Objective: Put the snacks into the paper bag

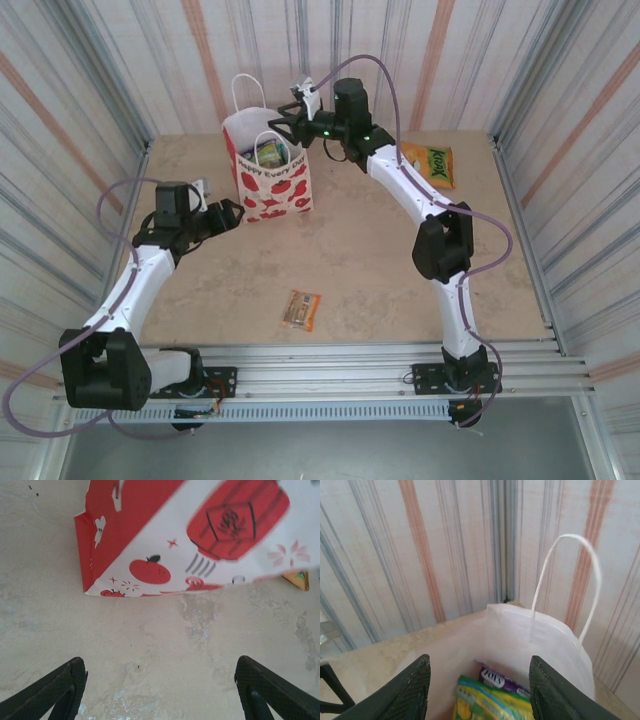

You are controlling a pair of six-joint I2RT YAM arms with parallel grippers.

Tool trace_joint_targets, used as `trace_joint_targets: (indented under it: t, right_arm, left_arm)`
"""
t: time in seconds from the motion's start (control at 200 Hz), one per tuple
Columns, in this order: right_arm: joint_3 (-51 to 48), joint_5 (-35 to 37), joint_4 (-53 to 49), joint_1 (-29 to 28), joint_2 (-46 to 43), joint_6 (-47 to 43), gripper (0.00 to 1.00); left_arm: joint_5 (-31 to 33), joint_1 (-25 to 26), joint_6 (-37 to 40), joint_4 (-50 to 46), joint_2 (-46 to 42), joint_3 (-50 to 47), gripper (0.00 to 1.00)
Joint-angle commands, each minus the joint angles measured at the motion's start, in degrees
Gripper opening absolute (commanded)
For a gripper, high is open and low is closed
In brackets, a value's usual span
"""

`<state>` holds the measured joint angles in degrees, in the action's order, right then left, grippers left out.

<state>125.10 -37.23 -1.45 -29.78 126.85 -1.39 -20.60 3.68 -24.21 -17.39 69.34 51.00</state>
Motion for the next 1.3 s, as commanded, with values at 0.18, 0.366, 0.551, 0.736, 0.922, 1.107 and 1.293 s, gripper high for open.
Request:
trace_joint_targets:
  t: [0.18, 0.366, 0.551, 0.736, 0.922, 1.107, 1.293]
  right_arm:
    - [-14.70, 5.16, 2.77, 0.00, -14.80, -0.54, 0.55]
    - [-28.74, 11.56, 1.54, 0.58, -24.51, 2.95, 0.58]
    - [-43.02, 19.00, 2.33, 2.09, -33.90, 10.55, 0.59]
    - [-51.97, 22.95, -1.24, 6.91, -40.06, 20.45, 0.60]
    - [-54.48, 23.72, -10.15, 15.89, -43.33, 24.77, 0.59]
    - [-53.94, 20.76, -15.52, 28.70, -41.82, 26.93, 0.59]
    - [-49.46, 19.06, -20.57, 37.74, -35.16, 25.78, 0.59]
  left_arm:
    - [-5.09, -0.58, -0.28, 0.46, -0.81, -0.53, 0.80]
    - [-7.51, 1.75, -0.78, 3.69, -1.74, -3.55, 0.79]
    - [-7.63, 7.81, -0.78, 6.44, -1.53, -5.88, 0.78]
    - [-6.00, 17.60, -4.52, 11.63, 1.41, -5.79, 0.75]
    - [-4.49, 25.92, -3.78, 11.20, 7.79, -0.02, 0.75]
    - [-4.30, 29.22, -3.31, 10.16, 12.59, 4.37, 0.75]
    - [-1.58, 31.65, -4.10, 12.05, 15.86, 6.39, 0.75]
